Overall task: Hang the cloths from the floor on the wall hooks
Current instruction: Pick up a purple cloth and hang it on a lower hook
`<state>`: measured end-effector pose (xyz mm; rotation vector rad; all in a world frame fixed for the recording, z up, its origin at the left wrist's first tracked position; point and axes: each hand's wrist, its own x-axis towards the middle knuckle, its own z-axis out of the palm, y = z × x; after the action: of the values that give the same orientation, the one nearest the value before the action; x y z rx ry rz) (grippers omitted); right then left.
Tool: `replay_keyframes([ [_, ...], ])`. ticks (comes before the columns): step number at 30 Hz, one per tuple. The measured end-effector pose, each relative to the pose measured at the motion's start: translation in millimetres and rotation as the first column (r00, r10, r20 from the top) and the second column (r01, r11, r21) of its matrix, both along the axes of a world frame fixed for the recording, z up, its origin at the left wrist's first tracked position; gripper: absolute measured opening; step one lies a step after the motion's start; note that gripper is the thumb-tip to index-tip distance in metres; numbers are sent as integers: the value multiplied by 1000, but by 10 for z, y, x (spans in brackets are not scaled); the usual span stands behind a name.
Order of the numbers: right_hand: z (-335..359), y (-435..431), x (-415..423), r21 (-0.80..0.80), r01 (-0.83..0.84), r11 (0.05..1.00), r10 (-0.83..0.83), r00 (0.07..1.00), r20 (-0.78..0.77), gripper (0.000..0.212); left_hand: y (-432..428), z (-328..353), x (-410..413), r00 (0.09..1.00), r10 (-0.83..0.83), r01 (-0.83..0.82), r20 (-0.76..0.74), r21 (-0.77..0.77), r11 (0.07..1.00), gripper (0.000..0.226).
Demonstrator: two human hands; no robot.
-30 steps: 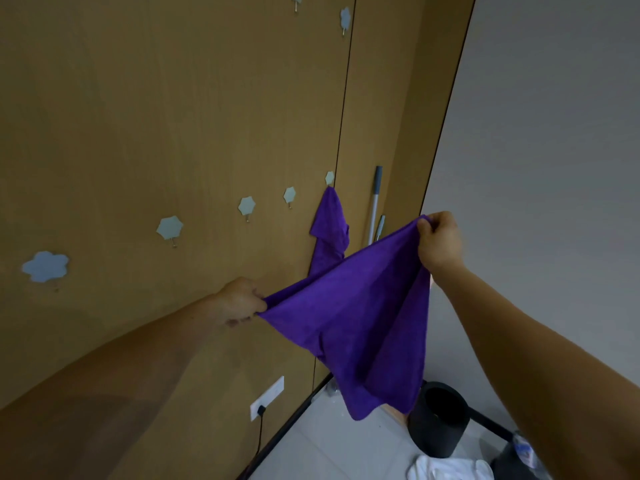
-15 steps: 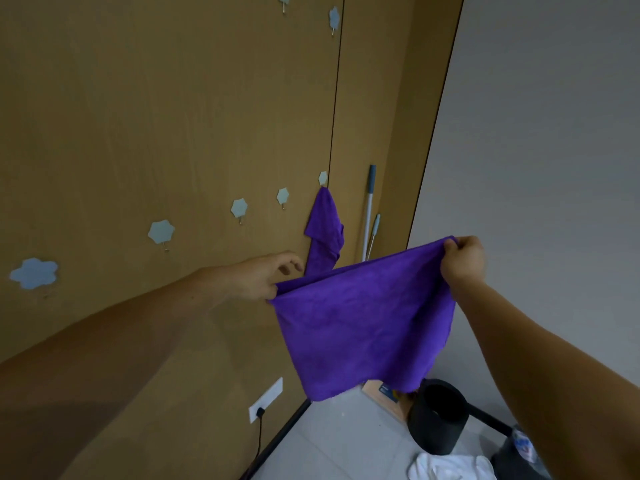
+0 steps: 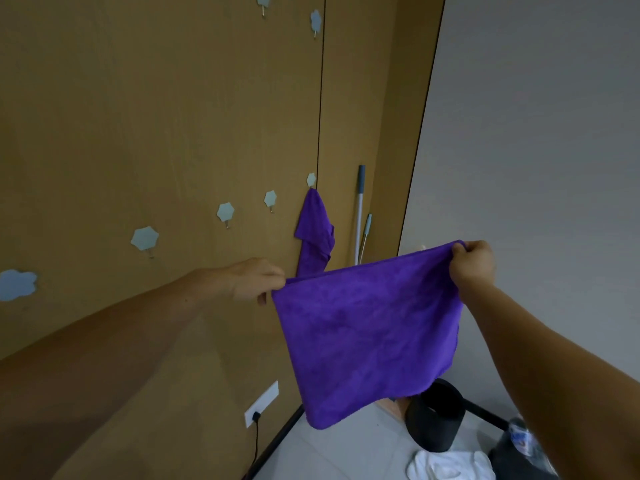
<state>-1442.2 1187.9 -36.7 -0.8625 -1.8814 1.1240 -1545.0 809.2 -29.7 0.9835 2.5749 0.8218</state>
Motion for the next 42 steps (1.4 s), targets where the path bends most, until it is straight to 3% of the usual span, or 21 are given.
replay_keyframes([
  [4, -49, 39, 22, -13, -1, 1000, 1, 1000, -12, 23, -40, -83, -50, 985, 133, -103, -109, 244, 964, 30],
  [8, -69, -15, -13, -34, -10, 999, 9, 1000, -27, 25, 39, -40, -89, 969, 242, -174, -55, 543, 822, 18],
  [14, -49, -1, -27, -80, -5, 997, -1, 997, -76, 23, 145, 117, -56, 971, 217, -227, 104, 687, 690, 14],
  [18, -86, 1, 10, -51, 27, 998, -24, 998, 56, 19, 300, 305, 27, 973, 192, -214, 126, 802, 558, 32],
  [20, -12, -115, 41, 112, 116, 987, -138, 967, 215, 28, 431, 409, 77, 985, 139, -165, 100, 781, 603, 37],
  [21, 47, -228, 33, 201, 80, 976, -124, 969, 215, 39, 517, 453, 103, 991, 101, -132, 87, 746, 653, 36],
  [23, 190, -578, -4, 222, -208, 953, 186, 976, 114, 58, 731, 505, 153, 997, 10, -61, 81, 659, 749, 33],
  [25, 331, -973, -16, 144, -541, 828, 536, 841, 76, 61, 928, 493, 184, 995, -44, -18, 88, 608, 794, 30],
  [27, 379, -1221, -35, 148, -724, 674, 705, 690, 166, 54, 1016, 449, 184, 996, -55, -1, 77, 593, 805, 26],
  [31, 328, -1367, -22, 250, -754, 608, 737, 653, 175, 33, 887, 359, 137, 995, -50, -5, 82, 561, 828, 22],
  [34, 265, -1485, -15, 238, -799, 552, 774, 598, 208, 37, 774, 302, 115, 996, -29, -22, 87, 537, 843, 22],
  [38, 243, -1541, -89, 350, -766, 539, 726, 633, 268, 30, 599, 255, 103, 978, -65, -61, 200, 564, 824, 19],
  [42, 305, -1679, -167, 387, -717, 580, 706, 680, 200, 22, 434, 107, 87, 944, -118, -97, 308, 602, 793, 26],
])
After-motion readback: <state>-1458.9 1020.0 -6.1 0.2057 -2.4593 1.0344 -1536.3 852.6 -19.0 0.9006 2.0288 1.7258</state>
